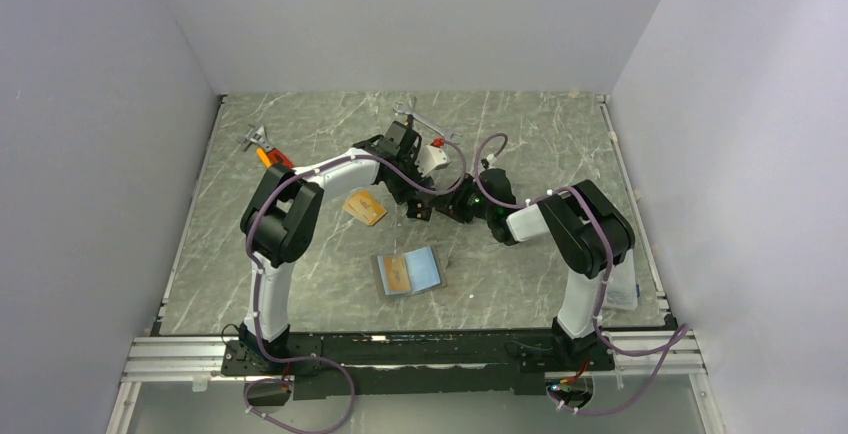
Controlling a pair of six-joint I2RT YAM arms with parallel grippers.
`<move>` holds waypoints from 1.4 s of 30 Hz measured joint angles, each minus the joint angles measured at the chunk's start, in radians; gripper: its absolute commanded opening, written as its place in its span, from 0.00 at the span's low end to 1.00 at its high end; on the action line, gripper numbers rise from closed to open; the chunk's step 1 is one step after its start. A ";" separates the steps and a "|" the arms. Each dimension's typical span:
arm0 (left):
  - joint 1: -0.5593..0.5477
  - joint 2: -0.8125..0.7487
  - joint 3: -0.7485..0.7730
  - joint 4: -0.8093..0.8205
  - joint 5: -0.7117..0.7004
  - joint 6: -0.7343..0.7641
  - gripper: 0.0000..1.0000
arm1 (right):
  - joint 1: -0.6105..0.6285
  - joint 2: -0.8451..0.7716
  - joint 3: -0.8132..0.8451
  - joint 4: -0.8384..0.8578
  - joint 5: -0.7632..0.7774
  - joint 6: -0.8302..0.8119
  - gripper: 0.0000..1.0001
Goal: Put the credit cards into the card holder
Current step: Pick up the credit card from the center of the board.
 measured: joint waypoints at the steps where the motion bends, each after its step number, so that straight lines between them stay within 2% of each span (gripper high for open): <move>1: 0.000 0.000 0.000 0.000 0.000 0.000 0.68 | 0.000 0.000 0.001 0.005 -0.003 0.000 0.35; 30: 0.000 0.000 0.000 0.000 -0.003 0.004 0.66 | 0.005 0.089 0.063 0.093 -0.050 0.005 0.33; 42: 0.000 0.000 0.000 0.000 -0.002 0.003 0.62 | 0.041 0.111 0.061 0.130 -0.051 0.037 0.28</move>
